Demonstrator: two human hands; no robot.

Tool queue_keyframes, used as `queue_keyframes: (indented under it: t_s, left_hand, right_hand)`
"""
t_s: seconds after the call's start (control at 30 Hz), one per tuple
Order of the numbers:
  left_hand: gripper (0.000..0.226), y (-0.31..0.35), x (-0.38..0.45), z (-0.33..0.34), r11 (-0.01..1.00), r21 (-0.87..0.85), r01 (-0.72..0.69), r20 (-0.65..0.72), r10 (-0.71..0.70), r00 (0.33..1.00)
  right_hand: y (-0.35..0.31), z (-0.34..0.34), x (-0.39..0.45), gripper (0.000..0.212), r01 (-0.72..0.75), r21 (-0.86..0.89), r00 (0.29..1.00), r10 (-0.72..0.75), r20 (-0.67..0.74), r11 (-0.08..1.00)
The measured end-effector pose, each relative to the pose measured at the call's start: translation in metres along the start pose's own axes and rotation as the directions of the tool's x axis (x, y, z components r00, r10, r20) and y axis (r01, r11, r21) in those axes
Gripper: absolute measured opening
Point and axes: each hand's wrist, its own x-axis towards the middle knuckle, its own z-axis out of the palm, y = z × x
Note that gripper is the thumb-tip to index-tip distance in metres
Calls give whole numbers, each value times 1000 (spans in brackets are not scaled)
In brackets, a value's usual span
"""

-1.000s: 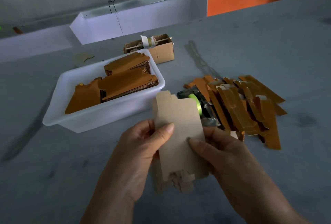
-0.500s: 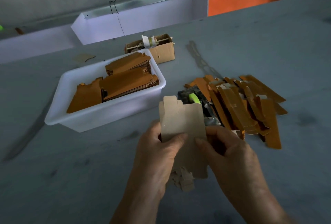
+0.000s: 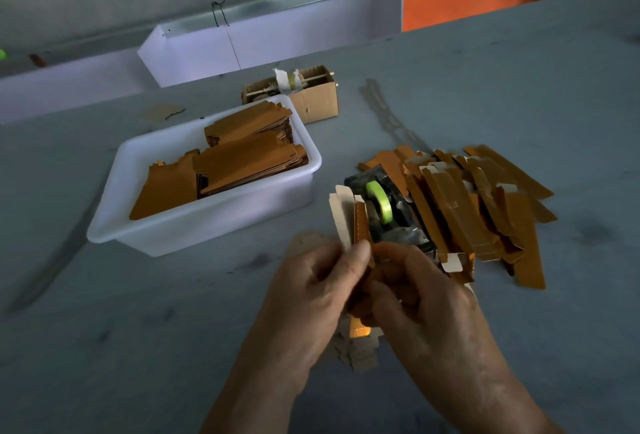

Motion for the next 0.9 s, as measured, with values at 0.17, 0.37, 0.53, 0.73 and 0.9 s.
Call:
queue_keyframes:
  t_s: [0.17,0.37,0.53,0.73,0.9]
  left_hand:
    - [17,0,-3,-6,999,-27,38,54,-36,998]
    - [12,7,-7,-4,987,-33,157,197,-147,969]
    - [7,5,-9,5,993,103,52,-64,-45,997]
    - [12,5,-8,14,972,217,-90,-310,156,938]
    - [27,3,-10,27,683,695,-226,-208,492,846]
  right_hand:
    - [0,-7,5,31,-160,63,979,166,-115,985]
    - [-2,-14,9,30,-381,490,924,345,165,784]
    - [2,-10,11,27,-378,547,916,387,106,747]
    - [2,-6,13,26,-348,580,922,382,67,737]
    - [1,-5,13,20,-355,633,914,399,79,688]
